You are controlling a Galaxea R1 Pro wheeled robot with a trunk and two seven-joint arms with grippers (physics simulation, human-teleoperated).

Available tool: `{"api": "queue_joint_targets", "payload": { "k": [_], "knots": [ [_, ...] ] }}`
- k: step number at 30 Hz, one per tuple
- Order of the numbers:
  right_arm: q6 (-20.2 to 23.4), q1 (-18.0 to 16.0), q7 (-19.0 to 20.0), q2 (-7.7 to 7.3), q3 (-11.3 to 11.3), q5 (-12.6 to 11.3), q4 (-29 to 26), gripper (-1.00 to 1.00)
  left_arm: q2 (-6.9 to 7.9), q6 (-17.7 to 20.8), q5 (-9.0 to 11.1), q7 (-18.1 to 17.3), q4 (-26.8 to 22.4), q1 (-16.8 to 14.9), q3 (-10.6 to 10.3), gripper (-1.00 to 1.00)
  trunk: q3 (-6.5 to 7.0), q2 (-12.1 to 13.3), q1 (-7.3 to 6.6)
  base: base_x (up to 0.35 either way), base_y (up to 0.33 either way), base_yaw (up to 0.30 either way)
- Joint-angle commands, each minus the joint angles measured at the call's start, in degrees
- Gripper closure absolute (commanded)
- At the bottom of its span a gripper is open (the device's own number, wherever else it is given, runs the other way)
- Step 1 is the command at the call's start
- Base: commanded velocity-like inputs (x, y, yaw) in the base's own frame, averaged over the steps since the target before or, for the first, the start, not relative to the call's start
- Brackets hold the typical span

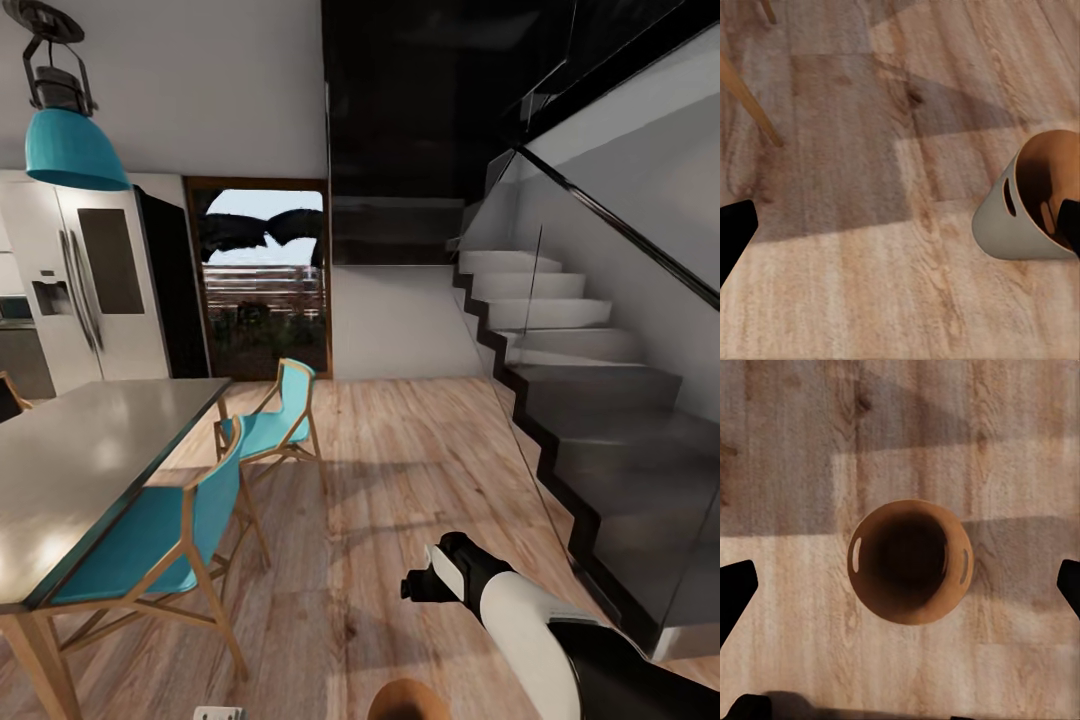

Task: Put the three can of soda from the living room inside the tash can in the kitchen.

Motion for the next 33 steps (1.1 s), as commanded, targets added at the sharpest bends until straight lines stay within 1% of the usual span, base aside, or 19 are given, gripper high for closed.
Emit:
{"api": "queue_joint_targets", "payload": {
  "k": [1,6,8,11,27,33],
  "knots": [
    [0.0,0.0,0.0,0.02,0.0,0.0,0.0,-1.0,-0.02,0.0,0.0,0.0,0.0,0.0,0.0,-1.0,0.0,0.0,0.0,0.042,-0.027,0.0],
    [0.0,0.0,0.0,0.07,0.0,-0.1,0.0,-1.0,-0.13,0.0,0.0,0.9,0.1,0.0,0.0,-1.0,0.0,0.0,0.0,0.015,-0.039,0.0],
    [0.0,0.0,0.1,0.08,0.0,-0.1,0.0,-1.0,-0.15,0.0,-0.1,1.9,0.0,0.0,-0.1,-1.0,0.0,0.0,0.0,0.002,-0.127,0.0],
    [0.0,0.0,0.1,0.08,0.0,-0.1,0.0,-1.0,-0.17,0.0,0.0,2.3,0.0,0.0,-0.2,-1.0,0.0,0.0,0.0,-0.033,-0.183,0.0],
    [0.0,0.0,0.0,-0.09,0.0,-0.1,0.0,-1.0,-0.07,0.0,0.0,2.6,0.0,0.0,-0.1,-1.0,0.0,0.0,0.0,-0.023,-0.163,0.0],
    [0.0,0.0,0.1,-0.08,0.0,-0.1,0.0,-1.0,-0.06,-0.3,0.0,2.6,-0.1,0.0,0.0,-1.0,0.0,0.0,0.0,0.0,-0.084,0.0]
  ]
}}
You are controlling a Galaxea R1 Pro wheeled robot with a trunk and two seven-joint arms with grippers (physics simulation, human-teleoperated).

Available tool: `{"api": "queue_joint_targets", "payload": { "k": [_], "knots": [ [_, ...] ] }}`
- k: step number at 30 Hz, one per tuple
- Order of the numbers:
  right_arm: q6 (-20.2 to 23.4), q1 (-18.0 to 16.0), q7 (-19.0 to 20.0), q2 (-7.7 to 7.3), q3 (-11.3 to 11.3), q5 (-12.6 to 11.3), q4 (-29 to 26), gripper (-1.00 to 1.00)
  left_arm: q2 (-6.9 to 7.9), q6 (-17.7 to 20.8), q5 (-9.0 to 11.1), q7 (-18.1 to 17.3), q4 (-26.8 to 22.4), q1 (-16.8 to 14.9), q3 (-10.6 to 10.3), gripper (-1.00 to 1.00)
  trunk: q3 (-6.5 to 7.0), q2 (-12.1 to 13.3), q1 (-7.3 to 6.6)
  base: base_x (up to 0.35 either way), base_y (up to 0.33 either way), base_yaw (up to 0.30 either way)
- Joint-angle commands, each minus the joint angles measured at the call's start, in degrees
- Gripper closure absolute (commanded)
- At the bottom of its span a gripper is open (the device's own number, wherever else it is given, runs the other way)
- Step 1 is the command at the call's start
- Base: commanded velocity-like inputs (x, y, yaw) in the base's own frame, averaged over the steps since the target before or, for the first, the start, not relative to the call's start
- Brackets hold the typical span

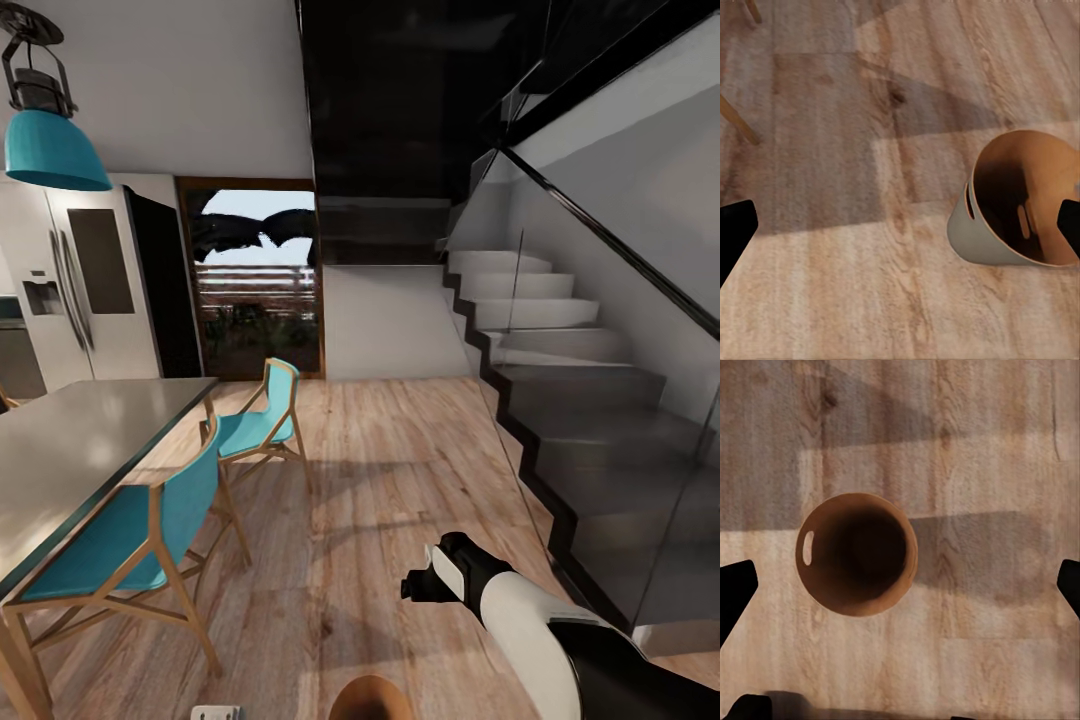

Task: Put the three can of soda from the living room inside the tash can in the kitchen.

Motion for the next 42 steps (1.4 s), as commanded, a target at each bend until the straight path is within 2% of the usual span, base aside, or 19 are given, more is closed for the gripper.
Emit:
{"api": "queue_joint_targets", "payload": {
  "k": [1,17,22,23,24,25,27,28,29,30,31,33,34,35,36,41,42],
  "knots": [
    [0.0,0.0,0.0,0.03,0.0,0.0,0.0,-1.0,0.02,-0.1,0.0,0.0,0.0,0.0,0.0,-1.0,0.0,0.0,0.0,0.0,-0.029,0.0],
    [0.1,0.0,0.1,-0.09,0.0,0.0,0.0,-1.0,0.25,0.5,0.0,-0.3,0.1,-0.1,0.0,-1.0,0.0,0.0,0.0,0.0,-0.006,0.0],
    [0.2,0.0,0.1,-0.02,0.0,0.0,-0.1,-1.0,0.31,2.3,-0.1,-0.1,0.1,-0.2,0.0,-1.0,0.0,0.0,0.0,0.0,0.0,0.0],
    [0.2,0.0,0.2,-0.02,0.0,0.0,-0.1,-1.0,0.32,5.9,-0.1,-0.1,0.1,-0.9,0.0,-1.0,0.0,0.0,0.0,0.0,0.0,0.0],
    [0.2,0.0,0.2,-0.02,0.0,0.0,-0.1,-1.0,0.32,7.5,-0.1,0.0,0.2,-1.4,0.0,-1.0,0.0,0.0,0.0,0.0,0.0,0.0],
    [0.2,0.0,0.2,0.01,0.0,0.0,-0.1,-1.0,0.34,11.3,-0.2,0.0,0.4,-3.0,0.0,-1.0,0.0,0.0,0.0,0.0,0.0,0.0],
    [0.2,0.0,0.2,0.03,0.0,0.0,-0.1,-1.0,0.37,15.5,-0.2,0.0,0.4,-4.7,0.0,-1.0,0.0,0.0,0.0,0.0,0.0,0.0],
    [0.2,0.0,0.2,0.05,0.0,0.0,-0.1,-1.0,0.41,22.3,-0.1,0.1,0.2,-8.0,0.0,-1.0,0.0,0.0,0.0,0.0,0.0,0.0],
    [0.2,0.0,0.2,0.06,0.0,0.0,-0.1,-1.0,0.43,24.2,-0.1,0.1,0.2,-9.0,0.0,-1.0,0.0,0.0,0.0,0.0,0.0,0.0],
    [0.2,0.0,0.2,0.06,0.0,0.0,-0.1,-1.0,0.43,24.2,-0.1,0.1,0.2,-9.0,0.0,-1.0,0.0,0.0,0.0,0.0,0.0,0.0],
    [0.2,0.0,0.2,0.06,0.0,0.0,-0.1,-1.0,0.48,27.5,-0.1,0.1,0.1,-11.5,0.0,-1.0,0.0,0.0,0.0,0.0,0.0,0.0],
    [0.2,0.0,0.2,0.07,0.0,0.0,-0.1,-1.0,0.54,30.6,-0.1,0.1,0.2,-14.2,0.0,-1.0,0.0,0.0,0.0,0.0,0.0,0.0],
    [0.2,0.0,0.2,0.07,0.0,0.0,-0.1,-1.0,0.62,33.8,-0.2,0.1,0.3,-16.9,0.0,-1.0,0.0,0.0,0.0,0.0,0.0,0.0],
    [0.2,0.0,0.2,0.05,0.0,0.0,-0.1,-1.0,0.67,35.6,-0.2,0.1,0.3,-18.0,0.0,-1.0,0.0,0.0,0.0,0.0,0.0,0.0],
    [0.2,0.0,0.2,0.05,0.0,0.0,-0.1,-1.0,0.67,35.6,-0.2,0.1,0.3,-18.0,0.0,-1.0,0.0,0.0,0.0,0.0,0.0,0.0],
    [0.2,0.0,0.2,0.06,0.0,0.0,-0.1,-1.0,1.56,45.2,0.0,-0.3,0.2,-23.9,0.1,-1.0,0.0,0.0,0.0,0.0,0.0,0.0],
    [0.2,0.0,0.2,0.06,0.0,0.0,-0.1,-1.0,1.73,46.1,0.1,-0.3,0.2,-24.6,0.1,-1.0,0.0,0.0,0.0,0.0,0.0,0.0]
  ]
}}
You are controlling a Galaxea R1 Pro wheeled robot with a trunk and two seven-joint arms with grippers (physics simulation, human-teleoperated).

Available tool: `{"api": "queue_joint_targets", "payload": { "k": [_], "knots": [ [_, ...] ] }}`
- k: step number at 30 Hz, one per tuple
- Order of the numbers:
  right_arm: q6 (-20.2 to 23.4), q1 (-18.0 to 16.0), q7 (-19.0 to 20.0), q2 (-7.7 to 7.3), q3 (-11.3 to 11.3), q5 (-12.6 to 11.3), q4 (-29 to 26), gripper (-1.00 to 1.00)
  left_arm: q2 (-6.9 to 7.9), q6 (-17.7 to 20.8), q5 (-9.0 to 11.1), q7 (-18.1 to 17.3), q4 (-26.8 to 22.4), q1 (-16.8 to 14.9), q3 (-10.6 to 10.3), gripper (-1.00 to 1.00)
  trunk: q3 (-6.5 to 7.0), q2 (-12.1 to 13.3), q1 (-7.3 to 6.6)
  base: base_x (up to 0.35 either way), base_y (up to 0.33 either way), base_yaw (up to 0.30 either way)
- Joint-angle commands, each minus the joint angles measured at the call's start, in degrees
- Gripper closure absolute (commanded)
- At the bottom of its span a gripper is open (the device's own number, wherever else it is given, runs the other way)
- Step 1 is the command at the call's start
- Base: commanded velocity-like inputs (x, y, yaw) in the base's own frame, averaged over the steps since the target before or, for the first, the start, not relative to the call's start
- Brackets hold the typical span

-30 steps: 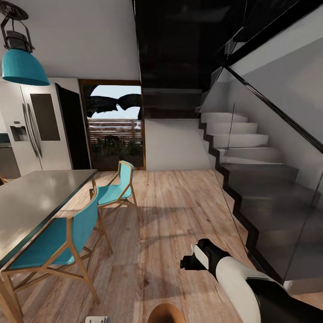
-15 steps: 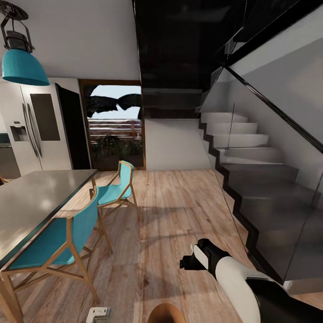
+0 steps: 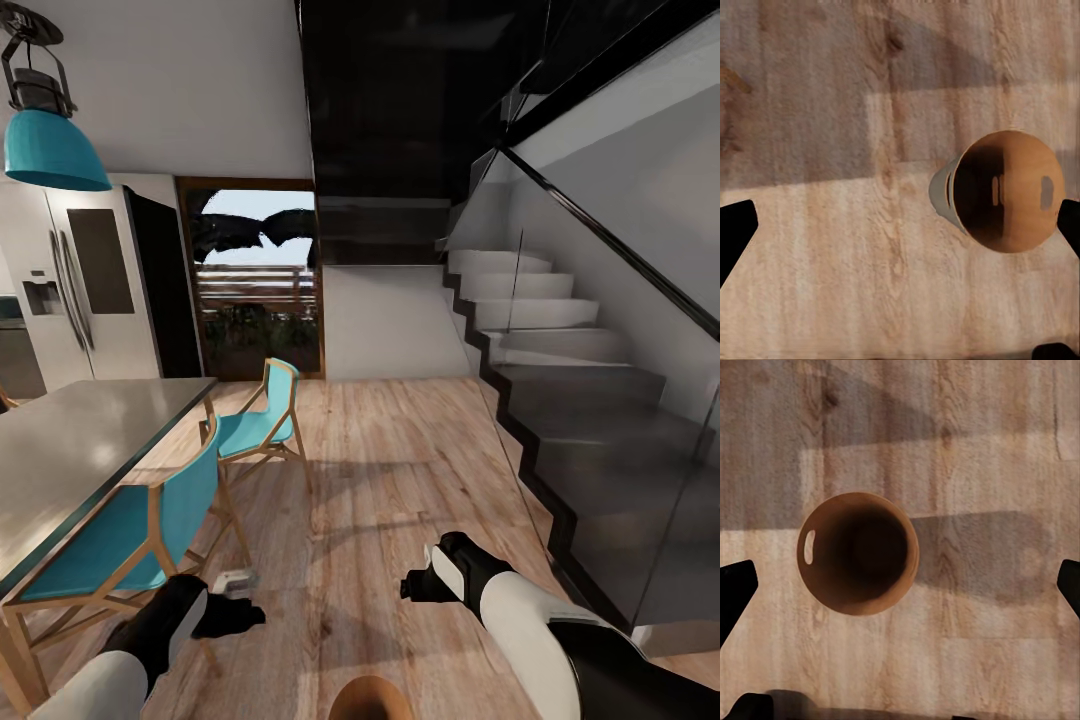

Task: Put the three can of soda from the living room inside the tash can in the kitchen.

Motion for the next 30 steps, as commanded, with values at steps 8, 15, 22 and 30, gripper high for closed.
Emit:
{"api": "queue_joint_targets", "payload": {
  "k": [8,15,22,30],
  "knots": [
    [0.0,0.0,0.0,-0.05,0.0,0.0,0.0,-1.0,0.53,1.5,2.8,-0.1,0.0,-2.5,-0.1,-1.0,-0.07,0.0,0.0,0.0,0.0,0.0],
    [0.0,0.0,0.0,-0.07,0.0,0.0,0.0,-1.0,0.54,-0.3,3.0,0.2,0.1,-2.6,-0.3,-1.0,-0.61,0.0,0.0,0.0,0.0,0.0],
    [0.0,0.0,0.0,-0.07,0.0,0.0,0.0,-1.0,0.61,-0.7,2.9,0.3,0.4,-2.6,-0.2,-1.0,-1.24,0.0,0.0,0.0,0.0,0.0],
    [0.0,0.0,0.0,-0.08,0.0,0.0,0.0,-1.0,0.64,-0.9,2.8,0.3,0.6,-2.6,-0.3,-1.0,-1.96,0.0,0.0,0.0,0.0,0.0]
  ]
}}
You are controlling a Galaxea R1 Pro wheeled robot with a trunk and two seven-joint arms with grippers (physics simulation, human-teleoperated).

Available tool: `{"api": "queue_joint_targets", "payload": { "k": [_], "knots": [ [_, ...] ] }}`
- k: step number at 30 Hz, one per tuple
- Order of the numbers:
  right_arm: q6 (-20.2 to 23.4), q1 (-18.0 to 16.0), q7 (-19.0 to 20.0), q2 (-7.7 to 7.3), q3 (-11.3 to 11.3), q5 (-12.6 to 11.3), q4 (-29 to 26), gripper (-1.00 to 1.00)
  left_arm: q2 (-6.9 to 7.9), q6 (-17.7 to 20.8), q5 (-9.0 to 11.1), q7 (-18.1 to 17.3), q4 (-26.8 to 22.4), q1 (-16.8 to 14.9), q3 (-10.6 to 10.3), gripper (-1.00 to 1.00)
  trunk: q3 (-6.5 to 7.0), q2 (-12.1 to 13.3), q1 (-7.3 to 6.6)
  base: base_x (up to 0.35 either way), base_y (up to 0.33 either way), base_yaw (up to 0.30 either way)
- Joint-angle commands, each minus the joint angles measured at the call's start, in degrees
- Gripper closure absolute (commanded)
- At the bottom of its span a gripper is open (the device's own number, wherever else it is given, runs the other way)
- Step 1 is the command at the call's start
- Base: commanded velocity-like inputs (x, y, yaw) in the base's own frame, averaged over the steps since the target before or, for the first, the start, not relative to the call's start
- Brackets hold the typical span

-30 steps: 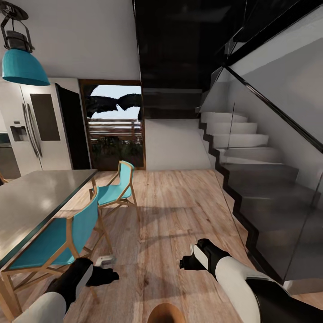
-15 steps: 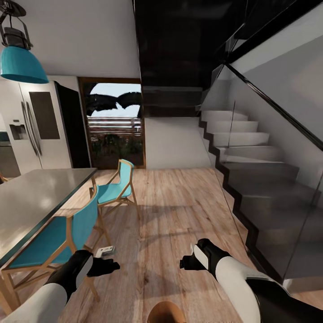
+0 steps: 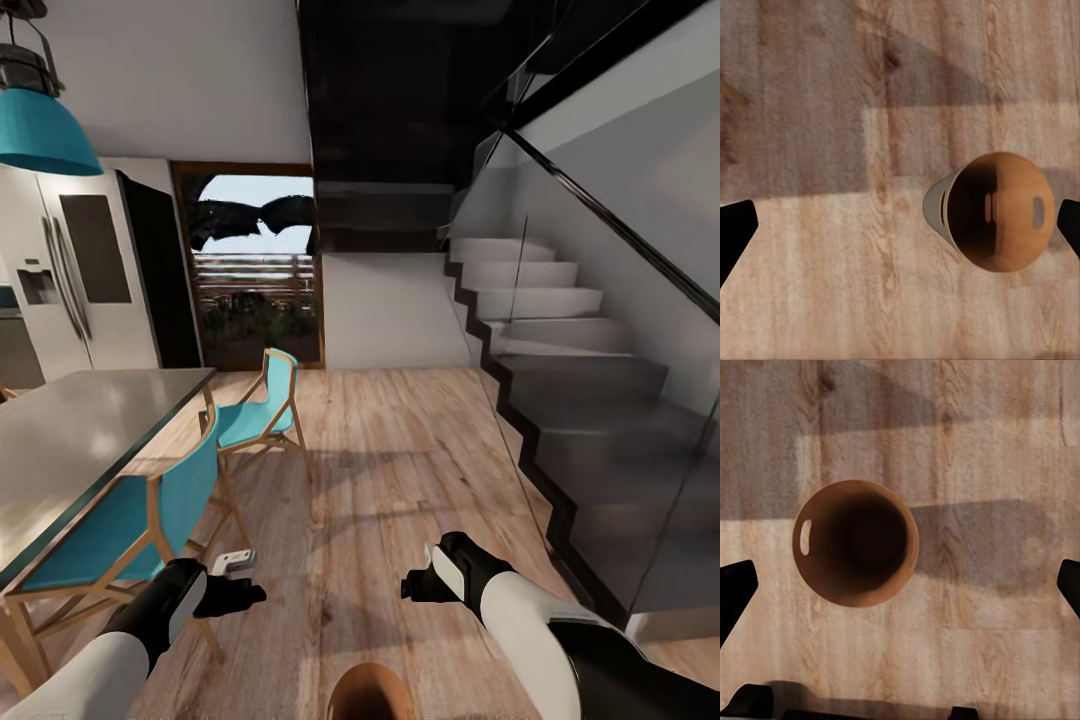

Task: Put the three can of soda from the living room inside the tash can in the kitchen.

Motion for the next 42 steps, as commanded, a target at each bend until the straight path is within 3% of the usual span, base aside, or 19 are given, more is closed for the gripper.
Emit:
{"api": "queue_joint_targets", "payload": {
  "k": [1,15,42],
  "knots": [
    [0.0,0.0,0.0,0.0,0.0,0.0,0.0,-1.0,-0.01,-0.2,0.0,0.0,0.0,0.0,0.0,-1.0,-0.09,0.0,0.0,0.0,0.0,0.0],
    [0.0,0.0,0.0,0.13,0.0,0.0,0.0,-1.0,-0.29,-1.5,0.0,0.2,0.0,0.0,0.0,-1.0,-1.37,0.0,0.0,0.0,0.0,0.0],
    [0.0,0.0,0.0,0.18,0.1,0.0,0.1,-1.0,-0.54,-2.1,-0.1,0.2,0.0,0.0,-0.1,-1.0,-8.67,-10.8,5.93,0.0,0.0,0.0]
  ]
}}
